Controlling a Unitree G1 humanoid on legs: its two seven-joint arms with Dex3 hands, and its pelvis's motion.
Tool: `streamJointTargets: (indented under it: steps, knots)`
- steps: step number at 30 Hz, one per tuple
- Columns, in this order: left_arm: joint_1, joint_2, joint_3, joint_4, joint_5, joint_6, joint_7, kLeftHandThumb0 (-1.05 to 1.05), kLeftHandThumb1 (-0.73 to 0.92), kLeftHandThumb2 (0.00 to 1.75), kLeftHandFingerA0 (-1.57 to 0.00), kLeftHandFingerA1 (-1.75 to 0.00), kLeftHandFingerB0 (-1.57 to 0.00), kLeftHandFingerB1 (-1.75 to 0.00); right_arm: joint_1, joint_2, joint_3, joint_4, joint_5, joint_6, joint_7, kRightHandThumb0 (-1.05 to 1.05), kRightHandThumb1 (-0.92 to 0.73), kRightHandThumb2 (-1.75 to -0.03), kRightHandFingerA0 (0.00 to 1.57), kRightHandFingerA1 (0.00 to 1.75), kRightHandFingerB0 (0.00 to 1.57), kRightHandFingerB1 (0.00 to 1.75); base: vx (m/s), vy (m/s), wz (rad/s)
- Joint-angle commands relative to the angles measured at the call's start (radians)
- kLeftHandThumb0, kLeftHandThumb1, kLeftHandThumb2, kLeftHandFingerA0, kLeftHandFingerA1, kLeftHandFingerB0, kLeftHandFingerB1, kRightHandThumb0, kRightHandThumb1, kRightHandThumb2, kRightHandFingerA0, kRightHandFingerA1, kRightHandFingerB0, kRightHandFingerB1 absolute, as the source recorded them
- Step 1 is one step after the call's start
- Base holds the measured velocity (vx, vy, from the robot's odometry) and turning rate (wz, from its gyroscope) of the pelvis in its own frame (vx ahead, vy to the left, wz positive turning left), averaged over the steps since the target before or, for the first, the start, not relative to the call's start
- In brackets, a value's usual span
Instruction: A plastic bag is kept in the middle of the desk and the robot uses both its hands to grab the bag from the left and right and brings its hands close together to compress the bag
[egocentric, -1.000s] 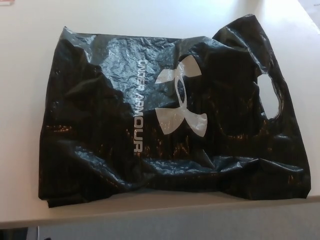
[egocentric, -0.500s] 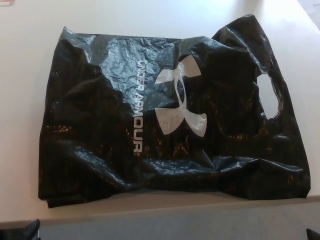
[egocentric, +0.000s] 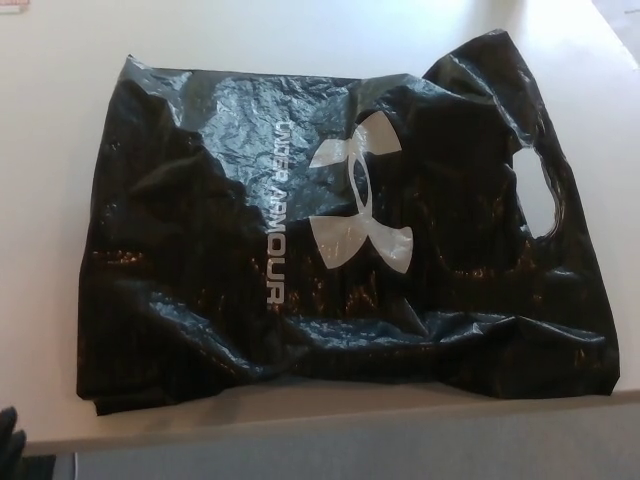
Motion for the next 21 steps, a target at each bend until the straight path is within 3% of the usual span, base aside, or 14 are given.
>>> streamJointTargets:
  steps: [1, 3, 4, 5, 7, 8, 13, 14, 15, 16, 17, 18, 19, 21]
  knots:
    - [-0.121, 0.078, 0.212, -0.049, -0.231, -0.196, 0.033, -0.69, 0.76, 1.01, -0.22, -0.45, -0.16, -0.42, -0.114, -0.122, -0.219, -0.106, 0.207, -0.055, -0.031, -0.33, -0.63, -1.15, 0.00, 0.48, 0.00, 0.46, 0.00, 0.000, 0.00]
    - [-0.123, 0.106, 0.256, -0.071, -0.286, -0.161, 0.020, -0.69, 0.75, 1.01, -0.21, -0.45, -0.15, -0.42, -0.160, -0.153, -0.262, -0.101, 0.246, -0.050, -0.024, -0.32, -0.64, -1.16, 0.00, 0.48, 0.00, 0.46, 0.00, 0.000, 0.00]
    - [-0.138, 0.114, 0.278, -0.075, -0.298, -0.151, 0.021, -0.67, 0.92, 0.70, -0.27, -0.32, -0.18, -0.28, -0.192, -0.170, -0.283, -0.093, 0.269, -0.044, -0.022, -0.60, -0.90, -0.68, 0.18, 0.33, 0.17, 0.30, 0.00, 0.000, 0.00]
    - [-0.164, 0.124, 0.320, -0.077, -0.297, -0.138, 0.039, -0.67, 0.92, 0.70, -0.27, -0.33, -0.20, -0.28, -0.233, -0.195, -0.312, -0.085, 0.285, -0.017, -0.029, -0.32, -0.63, -1.15, 0.00, 0.48, 0.00, 0.47, 0.00, 0.000, 0.00]
    - [-0.210, 0.135, 0.374, -0.079, -0.288, -0.122, 0.064, -0.66, 0.92, 0.69, -0.29, -0.33, -0.21, -0.28, -0.301, -0.217, -0.348, -0.065, 0.274, 0.003, -0.043, -0.32, -0.63, -1.15, 0.00, 0.48, 0.00, 0.47, 0.00, 0.000, 0.00]
    - [-0.243, 0.150, 0.408, -0.087, -0.296, -0.092, 0.077, -0.67, 0.92, 0.70, -0.28, -0.33, -0.21, -0.28, -0.356, -0.226, -0.373, -0.074, 0.261, 0.050, -0.072, -0.64, -0.91, -0.66, 0.21, 0.30, 0.21, 0.30, 0.00, 0.000, 0.00]
    - [-0.422, 0.269, 0.537, -0.097, -0.307, 0.027, 0.119, -0.69, 0.92, 0.70, -0.30, -0.34, -0.23, -0.29, -0.570, -0.327, -0.425, -0.063, 0.289, 0.235, -0.096, -0.65, -0.89, -0.67, 0.19, 0.31, 0.19, 0.30, 0.00, 0.000, 0.00]
    - [-0.470, 0.295, 0.557, -0.082, -0.280, 0.057, 0.141, -0.69, 0.92, 0.71, -0.34, -0.35, -0.23, -0.29, -0.620, -0.352, -0.429, -0.047, 0.276, 0.266, -0.102, -0.33, -0.60, -1.15, 0.00, 0.49, 0.00, 0.47, 0.00, 0.000, 0.00]
    - [-0.523, 0.323, 0.578, -0.066, -0.250, 0.094, 0.164, -0.69, 0.92, 0.71, -0.34, -0.35, -0.23, -0.29, -0.675, -0.381, -0.433, -0.027, 0.258, 0.298, -0.110, -0.33, -0.60, -1.15, 0.00, 0.49, 0.00, 0.47, 0.00, 0.000, 0.00]
    - [-0.561, 0.348, 0.596, -0.047, -0.228, 0.127, 0.176, -0.70, 0.77, 1.05, -0.27, -0.48, -0.19, -0.43, -0.730, -0.409, -0.434, 0.001, 0.244, 0.320, -0.107, -0.65, -0.92, -0.68, 0.18, 0.31, 0.18, 0.30, 0.00, 0.000, 0.00]
    - [-0.603, 0.381, 0.603, -0.011, -0.204, 0.148, 0.178, -0.70, 0.92, 0.75, -0.32, -0.37, -0.19, -0.30, -0.790, -0.433, -0.424, 0.033, 0.242, 0.347, -0.107, -0.64, -0.91, -0.68, 0.20, 0.31, 0.20, 0.31, 0.00, 0.000, 0.00]
    - [-0.639, 0.402, 0.607, 0.020, -0.187, 0.161, 0.181, -0.69, 0.80, 1.07, -0.26, -0.48, -0.18, -0.44, -0.838, -0.450, -0.415, 0.060, 0.239, 0.366, -0.106, -0.65, -0.90, -0.67, 0.22, 0.32, 0.20, 0.31, 0.00, 0.000, 0.00]
    - [-0.666, 0.412, 0.609, 0.040, -0.176, 0.167, 0.184, -0.69, 0.80, 1.07, -0.26, -0.48, -0.18, -0.44, -0.871, -0.458, -0.411, 0.079, 0.235, 0.376, -0.103, -0.65, -0.90, -0.67, 0.22, 0.32, 0.20, 0.31, 0.00, 0.000, 0.00]
    - [-0.786, 0.482, 0.592, 0.144, -0.156, 0.244, 0.210, -0.67, 0.92, 0.73, -0.34, -0.38, -0.24, -0.31, -1.031, -0.492, -0.372, 0.166, 0.198, 0.452, -0.132, -0.62, -0.88, -0.66, 0.28, 0.35, 0.24, 0.33, 0.00, 0.000, 0.00]
